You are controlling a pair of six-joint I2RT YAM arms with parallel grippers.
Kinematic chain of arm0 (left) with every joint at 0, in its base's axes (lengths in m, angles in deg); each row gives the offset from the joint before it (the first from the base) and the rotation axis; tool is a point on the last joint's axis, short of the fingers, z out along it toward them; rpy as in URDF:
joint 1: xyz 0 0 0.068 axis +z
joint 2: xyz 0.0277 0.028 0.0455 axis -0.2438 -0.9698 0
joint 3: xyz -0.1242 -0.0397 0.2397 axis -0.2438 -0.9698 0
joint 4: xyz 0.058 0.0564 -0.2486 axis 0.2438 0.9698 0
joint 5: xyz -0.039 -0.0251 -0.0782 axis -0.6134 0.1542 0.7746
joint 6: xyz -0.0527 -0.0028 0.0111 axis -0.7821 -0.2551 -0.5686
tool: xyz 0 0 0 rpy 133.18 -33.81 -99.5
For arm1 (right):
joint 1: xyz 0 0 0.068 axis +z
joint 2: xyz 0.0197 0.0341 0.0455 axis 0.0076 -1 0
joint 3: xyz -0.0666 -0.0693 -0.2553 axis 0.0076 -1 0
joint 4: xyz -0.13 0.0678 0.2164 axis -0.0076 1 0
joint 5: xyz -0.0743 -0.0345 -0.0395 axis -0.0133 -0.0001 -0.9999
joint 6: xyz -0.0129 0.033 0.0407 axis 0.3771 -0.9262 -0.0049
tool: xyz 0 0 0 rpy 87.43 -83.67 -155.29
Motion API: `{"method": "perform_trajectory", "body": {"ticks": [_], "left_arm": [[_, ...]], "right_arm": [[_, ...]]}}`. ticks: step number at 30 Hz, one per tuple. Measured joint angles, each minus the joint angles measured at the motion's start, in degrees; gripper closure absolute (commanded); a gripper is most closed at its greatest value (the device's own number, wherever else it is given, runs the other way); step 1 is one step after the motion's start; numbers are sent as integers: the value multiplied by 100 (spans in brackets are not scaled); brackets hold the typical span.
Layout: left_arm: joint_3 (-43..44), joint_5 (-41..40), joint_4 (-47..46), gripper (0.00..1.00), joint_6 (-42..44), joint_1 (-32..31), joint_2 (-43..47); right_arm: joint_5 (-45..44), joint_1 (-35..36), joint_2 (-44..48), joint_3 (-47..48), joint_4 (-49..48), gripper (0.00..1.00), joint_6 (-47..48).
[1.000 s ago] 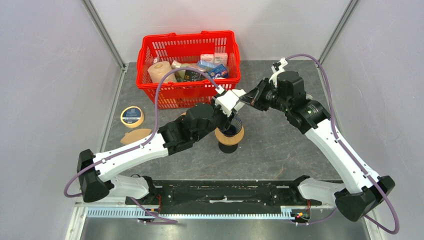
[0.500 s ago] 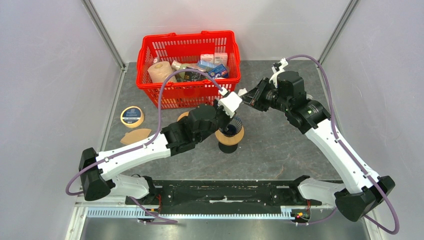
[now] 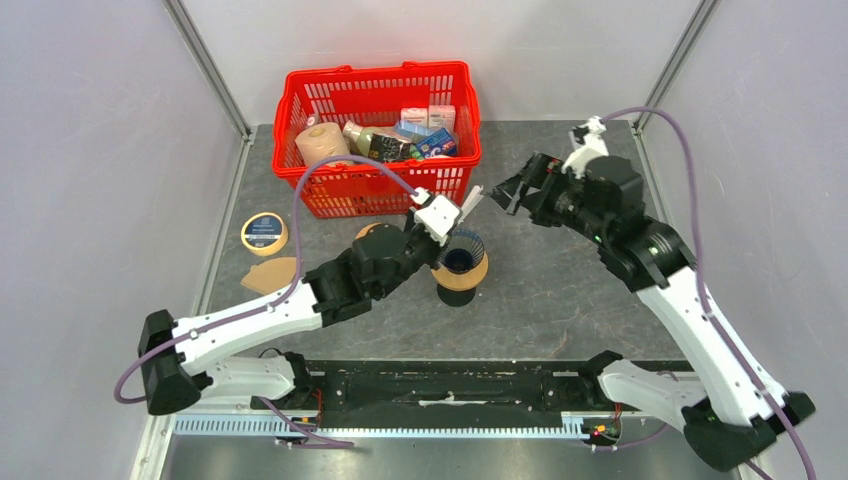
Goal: Place the coffee filter in the dripper
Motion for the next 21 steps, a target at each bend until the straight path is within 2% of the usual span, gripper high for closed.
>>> {"method": "perform_trajectory", "body": {"ticks": [3,8,13,16,21], "left_arm": [[-352,173,-103,98,0,0,433],[-907,859,-199,98,2,2,1279],[-1150,1473,-378,98,0,0,1862],[-1150,1661,-455,98,0,0,1899],[-1150,1851,-459,98,0,2,1829]], "right_arm": [[-415,-7,553,-146,87,3,463],[-544,-44,1069,-439,133,3,1141],[177,-68,942,-597,-24,3,1550],[761,-66,763,-702,-221,3,1611],[1233,-66,695,-719,-428,3,1604]]}}
